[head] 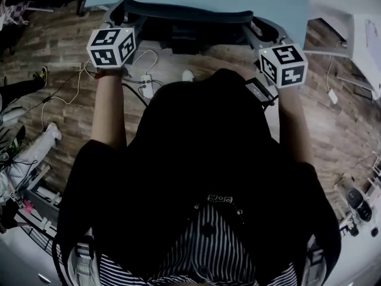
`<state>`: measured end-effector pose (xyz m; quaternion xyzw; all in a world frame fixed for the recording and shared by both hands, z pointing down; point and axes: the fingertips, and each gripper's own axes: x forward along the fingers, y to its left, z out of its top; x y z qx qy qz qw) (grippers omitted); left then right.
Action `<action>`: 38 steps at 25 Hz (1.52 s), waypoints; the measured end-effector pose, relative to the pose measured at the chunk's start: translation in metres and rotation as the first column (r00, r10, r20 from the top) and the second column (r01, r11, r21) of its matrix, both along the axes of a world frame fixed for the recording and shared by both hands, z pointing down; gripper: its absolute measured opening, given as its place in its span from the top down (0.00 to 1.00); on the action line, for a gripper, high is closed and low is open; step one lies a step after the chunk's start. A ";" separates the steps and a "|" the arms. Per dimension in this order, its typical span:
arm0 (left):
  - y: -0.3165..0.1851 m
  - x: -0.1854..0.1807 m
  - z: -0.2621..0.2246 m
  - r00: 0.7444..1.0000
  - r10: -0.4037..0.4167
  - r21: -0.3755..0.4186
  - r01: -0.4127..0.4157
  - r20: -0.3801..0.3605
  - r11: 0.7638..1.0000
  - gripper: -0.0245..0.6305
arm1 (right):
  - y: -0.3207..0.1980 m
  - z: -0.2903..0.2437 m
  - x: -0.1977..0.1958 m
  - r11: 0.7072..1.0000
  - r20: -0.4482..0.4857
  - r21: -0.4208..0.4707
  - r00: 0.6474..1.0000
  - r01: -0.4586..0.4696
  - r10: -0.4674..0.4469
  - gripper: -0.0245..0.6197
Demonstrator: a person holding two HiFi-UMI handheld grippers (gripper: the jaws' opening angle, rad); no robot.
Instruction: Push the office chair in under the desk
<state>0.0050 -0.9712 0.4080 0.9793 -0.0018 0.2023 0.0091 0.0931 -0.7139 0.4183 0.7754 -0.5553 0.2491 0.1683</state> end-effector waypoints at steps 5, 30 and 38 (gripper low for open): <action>-0.009 -0.001 -0.005 1.000 0.018 0.026 -0.018 0.014 1.000 0.49 | -0.003 0.001 0.001 1.000 0.038 0.007 0.999 -0.008 0.008 0.76; 0.122 -0.033 -0.058 0.953 0.180 -0.158 -0.222 -0.243 0.962 0.95 | -0.022 -0.059 -0.054 0.959 0.119 0.277 0.988 0.058 -0.094 0.96; 0.125 -0.030 -0.053 0.959 0.171 -0.170 -0.212 -0.227 0.962 0.95 | -0.016 -0.056 -0.049 0.961 0.122 0.269 0.988 0.060 -0.096 0.96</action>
